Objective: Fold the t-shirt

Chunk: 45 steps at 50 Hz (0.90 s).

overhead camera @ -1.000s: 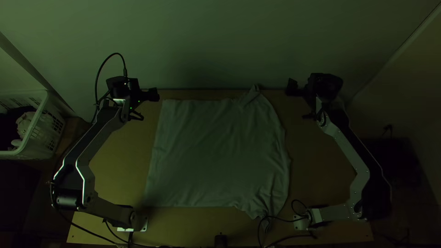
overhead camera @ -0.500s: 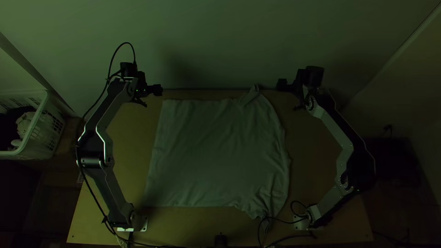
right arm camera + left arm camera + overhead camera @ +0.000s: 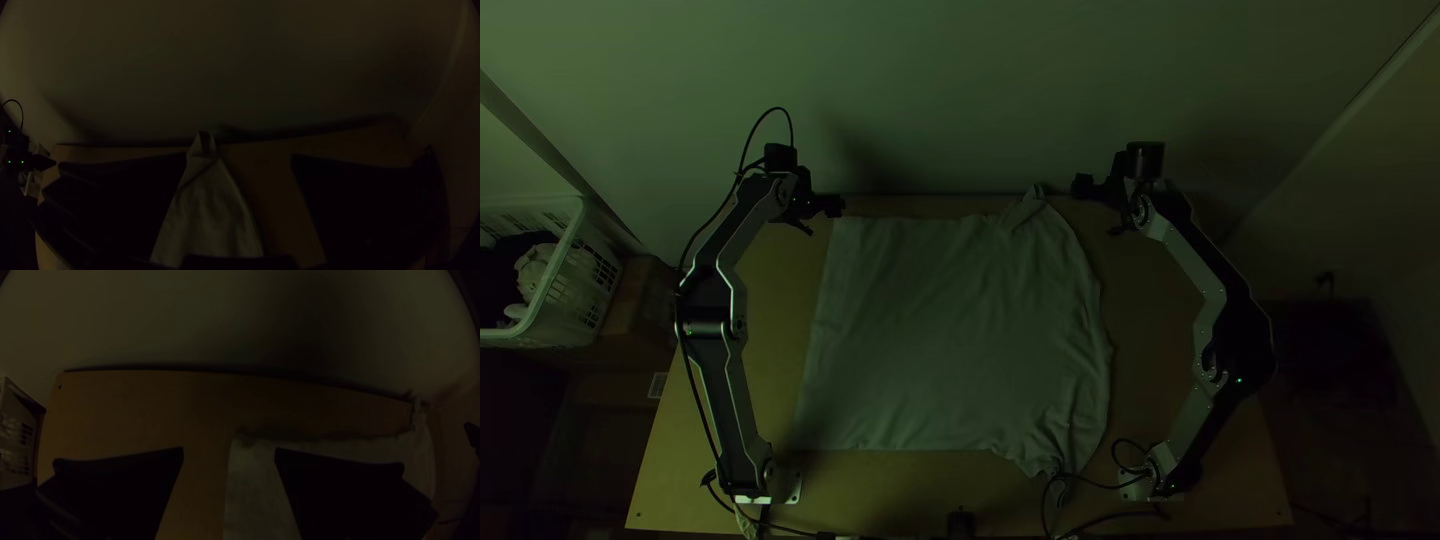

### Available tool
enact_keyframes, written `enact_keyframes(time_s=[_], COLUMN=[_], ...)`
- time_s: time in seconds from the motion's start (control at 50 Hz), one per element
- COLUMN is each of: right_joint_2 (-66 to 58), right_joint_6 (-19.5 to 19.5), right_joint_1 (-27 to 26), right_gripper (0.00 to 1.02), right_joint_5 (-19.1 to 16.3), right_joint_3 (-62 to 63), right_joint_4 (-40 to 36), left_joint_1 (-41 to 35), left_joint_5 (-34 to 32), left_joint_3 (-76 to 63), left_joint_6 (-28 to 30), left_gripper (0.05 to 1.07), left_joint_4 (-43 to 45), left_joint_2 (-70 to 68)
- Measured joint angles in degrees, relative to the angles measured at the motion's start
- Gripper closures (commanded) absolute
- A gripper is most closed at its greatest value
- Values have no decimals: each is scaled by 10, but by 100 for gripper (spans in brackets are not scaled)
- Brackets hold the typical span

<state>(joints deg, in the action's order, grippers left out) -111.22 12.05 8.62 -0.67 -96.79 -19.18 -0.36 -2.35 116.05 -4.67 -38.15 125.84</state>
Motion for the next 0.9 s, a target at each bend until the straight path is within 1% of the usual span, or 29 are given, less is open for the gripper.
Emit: enact_keyframes(time_s=[0.08, 0.1, 0.16, 0.18, 0.44, 0.66, 0.9], right_joint_2=[-5, -7, -10, -12, -22, -45, -66], right_joint_6=[2, 2, 4, 4, 30, 34, 38], right_joint_1=[0, 0, 0, 0, 0, 0, 0], right_gripper=[7, 7, 7, 7, 6, 6, 6], right_joint_5=[0, 0, 0, 0, 0, 0, 0], right_joint_3=[0, -1, -2, -3, -4, -14, -46], right_joint_4=[0, 0, 0, 0, 0, -3, -19], left_joint_1=[-2, -3, -4, -5, -7, -10, -21], left_joint_5=[0, 0, 0, 0, 2, 28, 33], left_joint_3=[10, 12, 17, 17, 29, 46, 55], left_joint_6=[2, 2, 4, 5, 9, 20, 25], left_gripper=[22, 23, 32, 33, 33, 33, 33], left_joint_4=[0, 0, 0, 0, 0, 0, -2], left_joint_2=[11, 13, 21, 23, 43, 70, 90])
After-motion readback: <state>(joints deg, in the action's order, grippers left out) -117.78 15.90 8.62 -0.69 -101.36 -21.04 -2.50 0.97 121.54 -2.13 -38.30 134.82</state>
